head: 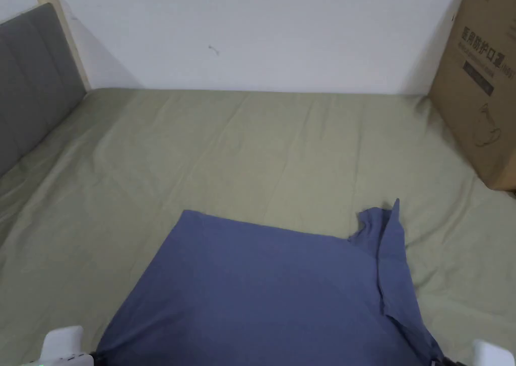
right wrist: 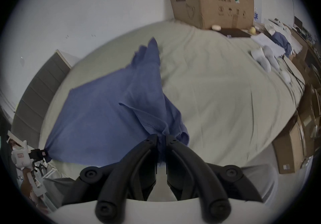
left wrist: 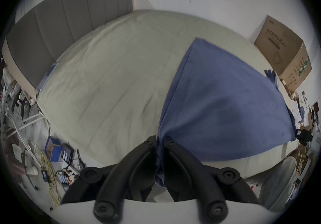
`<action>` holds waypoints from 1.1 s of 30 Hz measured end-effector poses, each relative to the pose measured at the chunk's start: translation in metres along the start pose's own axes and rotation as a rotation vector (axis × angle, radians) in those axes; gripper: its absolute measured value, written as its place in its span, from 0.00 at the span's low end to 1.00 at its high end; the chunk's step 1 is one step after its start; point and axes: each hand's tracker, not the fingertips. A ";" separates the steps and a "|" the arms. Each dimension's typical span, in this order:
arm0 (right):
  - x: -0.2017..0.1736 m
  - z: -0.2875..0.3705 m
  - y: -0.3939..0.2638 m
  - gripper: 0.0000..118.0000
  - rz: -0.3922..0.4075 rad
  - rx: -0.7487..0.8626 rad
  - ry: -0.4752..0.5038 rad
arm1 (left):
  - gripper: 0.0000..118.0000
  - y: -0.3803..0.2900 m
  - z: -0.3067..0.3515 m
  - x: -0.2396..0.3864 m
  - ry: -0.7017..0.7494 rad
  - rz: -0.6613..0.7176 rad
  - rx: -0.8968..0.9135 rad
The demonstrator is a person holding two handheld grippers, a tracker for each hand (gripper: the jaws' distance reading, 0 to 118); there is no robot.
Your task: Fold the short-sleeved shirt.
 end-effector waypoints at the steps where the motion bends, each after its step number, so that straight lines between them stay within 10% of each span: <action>1: 0.001 -0.005 -0.005 0.07 -0.007 -0.027 -0.013 | 0.05 -0.006 -0.001 0.003 0.004 0.005 -0.019; 8: -0.011 -0.008 -0.008 0.08 0.013 -0.052 -0.047 | 0.19 0.002 -0.007 0.002 0.005 0.049 -0.025; 11: -0.011 0.003 0.012 0.52 0.028 -0.037 -0.052 | 0.72 0.010 0.012 0.009 -0.028 0.078 0.011; 14: -0.022 0.028 0.041 0.91 0.045 0.106 0.012 | 0.76 0.030 0.046 0.023 -0.144 0.075 0.173; 29: -0.119 0.169 0.122 0.89 0.225 0.738 0.065 | 0.73 0.111 0.181 0.136 -0.162 -0.197 0.806; 31: -0.123 0.172 0.122 0.76 0.250 0.786 0.036 | 0.62 0.109 0.185 0.144 -0.184 -0.202 0.849; 33: -0.131 0.175 0.121 0.22 0.276 0.809 -0.004 | 0.22 0.108 0.186 0.149 -0.210 -0.195 0.869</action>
